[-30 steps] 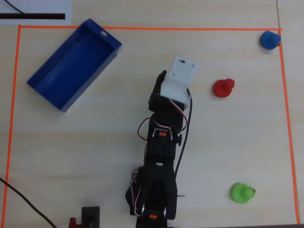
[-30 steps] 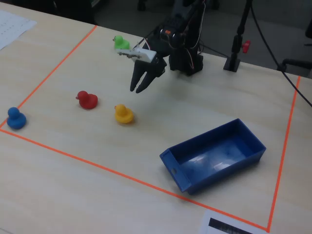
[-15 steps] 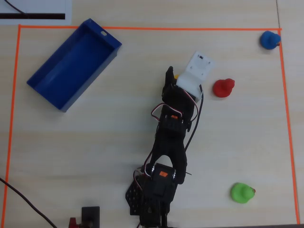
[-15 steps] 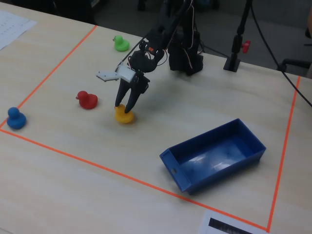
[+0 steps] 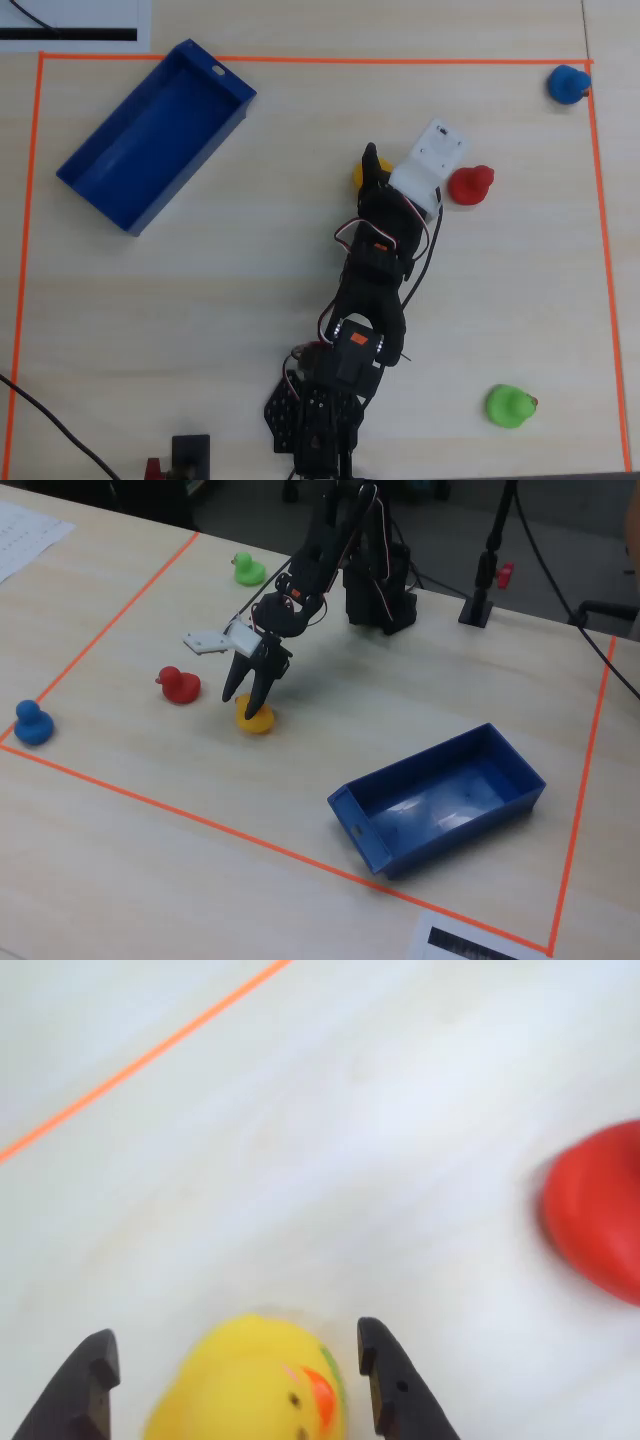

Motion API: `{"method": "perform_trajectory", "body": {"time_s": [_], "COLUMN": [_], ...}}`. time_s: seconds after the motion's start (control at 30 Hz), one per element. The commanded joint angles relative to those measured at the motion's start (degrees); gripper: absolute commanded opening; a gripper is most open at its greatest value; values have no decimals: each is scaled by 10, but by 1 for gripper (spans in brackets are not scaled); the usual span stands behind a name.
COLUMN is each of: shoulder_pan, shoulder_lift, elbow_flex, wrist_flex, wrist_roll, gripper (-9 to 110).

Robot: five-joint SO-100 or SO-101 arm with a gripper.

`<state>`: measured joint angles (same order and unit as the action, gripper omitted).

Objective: Grasp yellow duck and put it into box.

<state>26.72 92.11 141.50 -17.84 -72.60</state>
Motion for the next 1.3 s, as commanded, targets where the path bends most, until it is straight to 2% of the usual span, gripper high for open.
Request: {"method": "perform_trajectory", "body": {"time_s": [0.0, 0.13, 0.23, 0.43, 0.63, 0.83, 0.93, 1.1, 1.27], "shoulder_pan": [5, 4, 0, 8, -26, -168, -267, -411, -509], "shoulder_lift": [4, 9, 10, 29, 144, 328, 352, 270, 133], "elbow_flex": [15, 18, 10, 5, -48, -66, -114, -231, -399], "wrist_flex": [-18, -6, 17, 37, 184, 396, 512, 621, 660], "wrist_roll": [-28, -47, -59, -57, -4, 52, 64, 81, 113], "gripper": [28, 18, 1, 0, 0, 0, 0, 0, 0]}}
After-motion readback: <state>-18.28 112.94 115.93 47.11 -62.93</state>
